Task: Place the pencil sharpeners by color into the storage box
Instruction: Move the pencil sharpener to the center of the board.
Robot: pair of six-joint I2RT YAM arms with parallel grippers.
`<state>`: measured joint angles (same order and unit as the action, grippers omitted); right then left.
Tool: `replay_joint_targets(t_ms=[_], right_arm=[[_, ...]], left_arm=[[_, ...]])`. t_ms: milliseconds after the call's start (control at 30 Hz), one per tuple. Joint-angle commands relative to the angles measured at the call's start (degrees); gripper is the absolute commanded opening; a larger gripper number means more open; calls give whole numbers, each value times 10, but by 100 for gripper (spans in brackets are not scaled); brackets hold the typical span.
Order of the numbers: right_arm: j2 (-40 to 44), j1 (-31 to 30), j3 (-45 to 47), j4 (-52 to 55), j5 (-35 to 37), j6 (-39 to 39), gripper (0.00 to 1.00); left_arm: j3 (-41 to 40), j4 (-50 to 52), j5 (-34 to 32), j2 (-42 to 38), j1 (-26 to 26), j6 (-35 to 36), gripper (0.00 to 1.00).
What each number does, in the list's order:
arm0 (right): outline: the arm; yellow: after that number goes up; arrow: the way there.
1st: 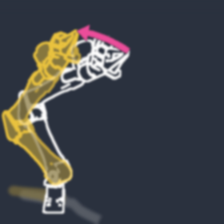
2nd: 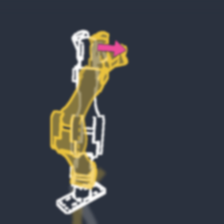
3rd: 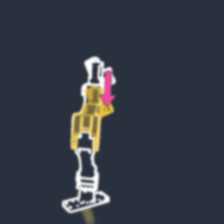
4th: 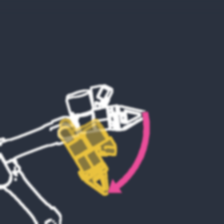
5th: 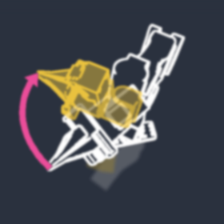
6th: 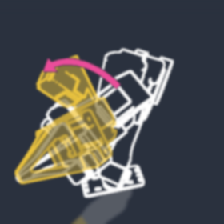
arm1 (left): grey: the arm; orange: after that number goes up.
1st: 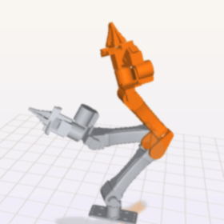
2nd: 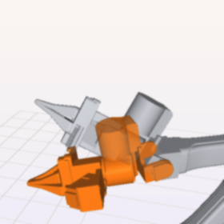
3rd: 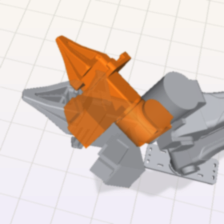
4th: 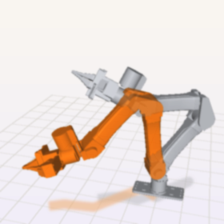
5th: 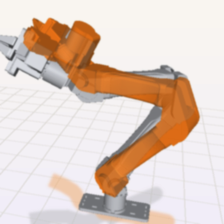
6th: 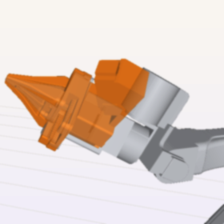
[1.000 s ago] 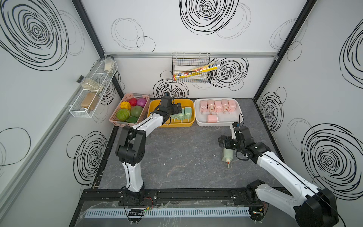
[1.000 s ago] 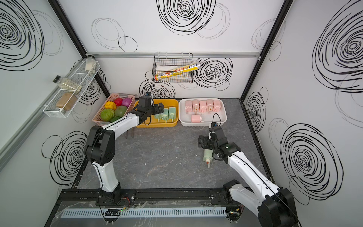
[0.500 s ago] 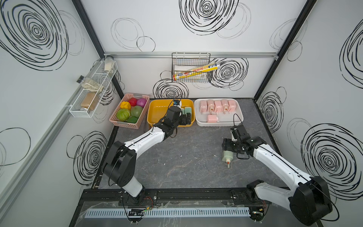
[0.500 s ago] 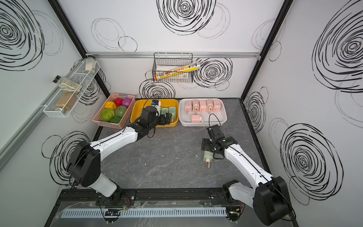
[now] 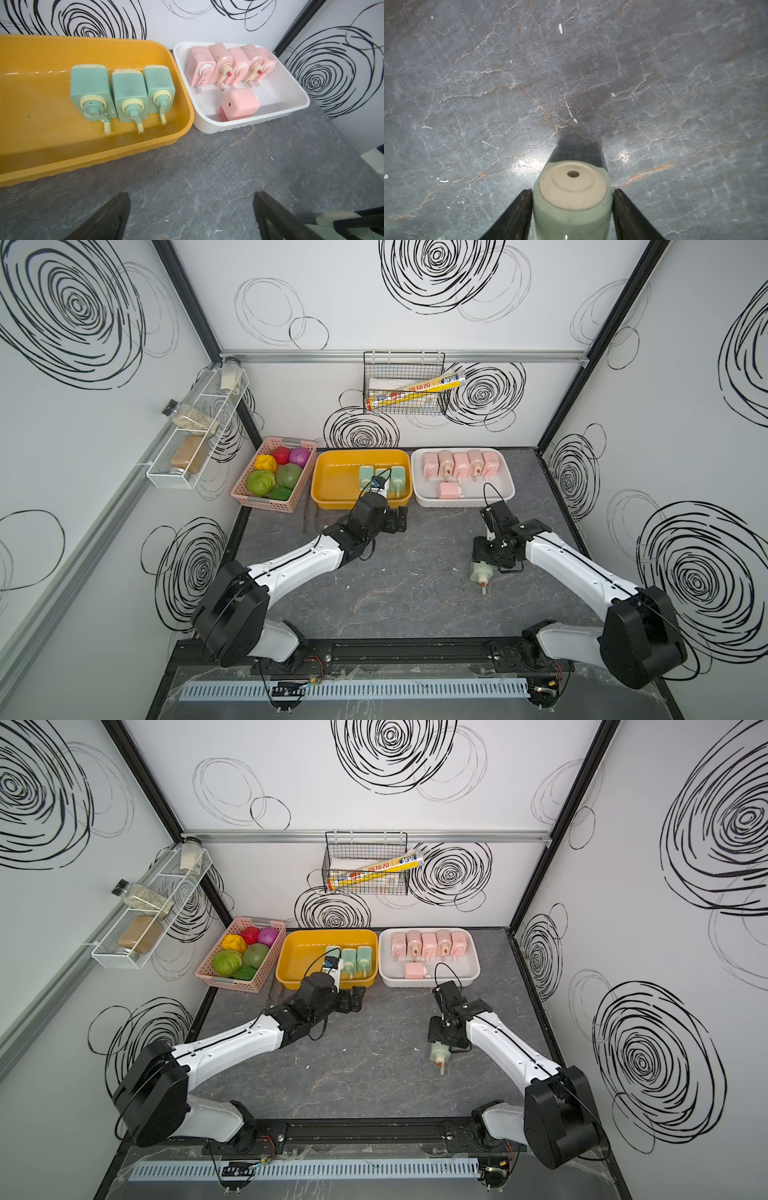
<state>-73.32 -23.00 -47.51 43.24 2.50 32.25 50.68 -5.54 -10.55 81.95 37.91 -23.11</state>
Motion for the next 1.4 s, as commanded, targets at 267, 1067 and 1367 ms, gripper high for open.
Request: replay_joint_targets(t_ms=[267, 1067, 1367], right_arm=[[-30, 3, -19, 7, 8, 10, 60], [-89, -193, -103, -51, 2, 217, 52], [-182, -247, -169, -47, 58, 253, 59]], left_arm=[[-43, -32, -22, -39, 44, 3, 99], [-141, -40, -3, -122, 29, -9, 99], [-233, -44, -7, -232, 85, -28, 99]])
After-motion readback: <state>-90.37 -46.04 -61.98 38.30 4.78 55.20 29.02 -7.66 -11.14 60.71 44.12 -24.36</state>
